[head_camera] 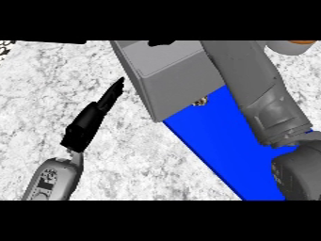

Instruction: Pick the cupcake from the tray and place it in the cardboard box

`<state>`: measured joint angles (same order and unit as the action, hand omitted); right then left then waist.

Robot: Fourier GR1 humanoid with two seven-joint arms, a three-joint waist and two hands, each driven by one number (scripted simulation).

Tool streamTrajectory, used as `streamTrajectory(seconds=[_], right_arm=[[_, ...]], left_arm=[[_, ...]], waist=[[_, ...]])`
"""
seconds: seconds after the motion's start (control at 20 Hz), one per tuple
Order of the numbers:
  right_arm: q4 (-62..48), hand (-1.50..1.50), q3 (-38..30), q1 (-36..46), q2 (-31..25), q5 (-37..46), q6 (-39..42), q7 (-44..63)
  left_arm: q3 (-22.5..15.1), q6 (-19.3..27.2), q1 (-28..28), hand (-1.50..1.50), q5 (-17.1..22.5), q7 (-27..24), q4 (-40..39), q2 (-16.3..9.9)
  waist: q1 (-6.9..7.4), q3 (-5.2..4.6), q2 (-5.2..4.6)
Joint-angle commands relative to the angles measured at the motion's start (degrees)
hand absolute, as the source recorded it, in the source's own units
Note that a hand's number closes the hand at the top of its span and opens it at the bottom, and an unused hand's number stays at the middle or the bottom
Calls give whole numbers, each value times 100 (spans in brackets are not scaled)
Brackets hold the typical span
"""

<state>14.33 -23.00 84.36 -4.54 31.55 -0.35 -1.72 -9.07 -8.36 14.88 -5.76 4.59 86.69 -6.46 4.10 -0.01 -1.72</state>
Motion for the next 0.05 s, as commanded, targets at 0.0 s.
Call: streamTrajectory(seconds=[0.0], right_arm=[[-19,-150,-597,-44,-517,-535,68,-75]], left_arm=[[-164,59,-184,0,-126,-86,62,85]], waist=[[30,2,-19]])
